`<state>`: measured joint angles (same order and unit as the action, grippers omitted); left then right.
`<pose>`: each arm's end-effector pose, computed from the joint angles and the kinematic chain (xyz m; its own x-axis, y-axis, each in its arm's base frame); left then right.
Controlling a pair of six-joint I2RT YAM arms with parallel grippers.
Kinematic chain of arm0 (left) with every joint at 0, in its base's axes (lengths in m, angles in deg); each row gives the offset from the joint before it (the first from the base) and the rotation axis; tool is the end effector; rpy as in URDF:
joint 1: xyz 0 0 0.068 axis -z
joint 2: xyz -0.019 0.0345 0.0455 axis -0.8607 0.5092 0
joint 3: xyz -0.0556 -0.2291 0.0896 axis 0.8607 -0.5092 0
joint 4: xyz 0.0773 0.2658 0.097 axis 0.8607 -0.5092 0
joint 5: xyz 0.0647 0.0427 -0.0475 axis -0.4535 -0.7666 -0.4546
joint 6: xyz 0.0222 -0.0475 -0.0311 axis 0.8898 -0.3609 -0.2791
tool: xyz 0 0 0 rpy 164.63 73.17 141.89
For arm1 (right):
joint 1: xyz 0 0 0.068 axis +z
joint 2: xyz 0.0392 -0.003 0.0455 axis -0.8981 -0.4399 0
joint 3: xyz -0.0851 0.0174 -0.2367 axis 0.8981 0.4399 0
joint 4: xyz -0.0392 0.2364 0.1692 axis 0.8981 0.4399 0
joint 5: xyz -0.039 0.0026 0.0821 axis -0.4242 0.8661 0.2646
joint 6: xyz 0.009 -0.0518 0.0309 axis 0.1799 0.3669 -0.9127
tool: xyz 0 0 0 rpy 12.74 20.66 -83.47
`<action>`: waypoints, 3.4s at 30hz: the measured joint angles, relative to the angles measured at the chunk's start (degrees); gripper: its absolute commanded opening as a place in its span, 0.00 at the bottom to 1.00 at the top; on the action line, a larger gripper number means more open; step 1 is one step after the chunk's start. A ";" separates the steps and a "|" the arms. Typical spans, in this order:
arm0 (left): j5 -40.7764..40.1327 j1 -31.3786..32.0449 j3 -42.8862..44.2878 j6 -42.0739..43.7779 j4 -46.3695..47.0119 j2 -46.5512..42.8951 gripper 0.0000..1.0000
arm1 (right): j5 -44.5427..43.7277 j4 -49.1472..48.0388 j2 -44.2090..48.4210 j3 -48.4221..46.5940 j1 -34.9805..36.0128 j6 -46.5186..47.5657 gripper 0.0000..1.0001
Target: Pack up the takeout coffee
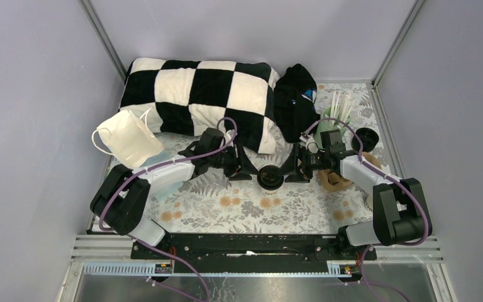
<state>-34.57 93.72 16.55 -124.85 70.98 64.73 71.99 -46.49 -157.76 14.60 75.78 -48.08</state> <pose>0.2653 -0.2146 0.1494 -0.9866 -0.1492 -0.0668 -0.0204 0.5177 -0.8553 0.2792 0.0960 0.1365 -0.9641 0.0919 -0.2493 -0.1715 0.5013 0.8481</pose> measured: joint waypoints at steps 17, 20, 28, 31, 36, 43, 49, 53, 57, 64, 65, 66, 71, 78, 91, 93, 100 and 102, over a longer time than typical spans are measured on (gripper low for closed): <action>0.26 1.81 0.07 1.57 0.04 1.55 0.57 | -3.61 -0.28 1.77 -1.20 -0.20 -1.99 0.81; 0.04 1.86 0.44 2.05 -1.09 1.55 0.59 | -3.74 -0.04 2.27 -1.46 -0.20 -2.12 0.85; -1.05 1.51 1.40 3.32 -3.80 1.53 0.72 | -2.99 3.74 3.34 -1.84 -0.20 0.42 0.83; -1.11 0.79 2.54 3.63 -4.61 1.31 0.74 | -3.26 5.81 3.82 -1.88 -0.20 0.94 0.84; -0.59 -0.50 4.20 3.26 -3.30 1.09 0.62 | -4.76 10.51 7.54 -2.12 0.13 1.16 0.86; -0.13 -0.57 5.73 2.47 -0.11 4.68 0.57 | -6.99 13.22 11.30 -2.99 4.85 -0.87 0.68; 0.46 -0.68 6.99 0.72 3.21 10.47 0.57 | -8.74 12.26 11.39 -2.99 8.72 -5.35 0.68; 1.29 -0.72 7.43 0.07 4.61 11.56 0.57 | -10.23 10.67 11.39 -2.99 8.87 -7.50 0.68; 1.62 -0.70 7.43 0.07 4.68 11.54 0.57 | -11.74 10.01 11.37 -3.17 8.87 -8.24 0.68; 0.00 -1.11 8.00 4.04 -2.23 8.68 0.74 | -16.70 14.34 11.41 -6.14 8.87 -6.08 0.77; -0.63 -1.40 8.15 4.90 -3.96 7.61 0.75 | -17.97 16.15 11.41 -7.32 8.92 -4.98 0.86; -1.38 -1.70 8.35 5.75 -5.86 6.34 0.78 | -19.56 18.25 11.41 -8.90 9.07 -3.78 0.91; -4.98 -2.80 9.14 9.81 -13.90 -1.38 0.85 | -31.65 28.83 10.40 -21.75 16.96 2.80 1.00; -8.09 -3.28 8.04 13.07 -19.61 -7.10 0.84 | -48.46 36.65 6.27 -31.52 29.24 7.08 0.97; -17.84 12.85 4.04 18.01 -32.22 -11.61 0.57 | -52.70 35.95 10.01 -21.86 37.03 1.77 0.98; -19.26 17.14 4.04 18.38 -33.62 -10.51 0.56 | -53.07 35.28 11.69 -21.33 35.26 1.42 0.99; -23.10 24.13 5.53 19.28 -35.50 -1.14 0.49 | -53.16 34.56 17.35 -18.64 30.99 1.01 0.98; -24.55 25.59 6.97 19.43 -35.78 1.90 0.47 | -53.11 34.53 18.03 -18.64 30.97 1.03 0.98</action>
<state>-59.12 119.31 23.52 -105.42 35.20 66.63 18.87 -11.96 -139.72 -4.05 106.76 -47.06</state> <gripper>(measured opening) 0.500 0.982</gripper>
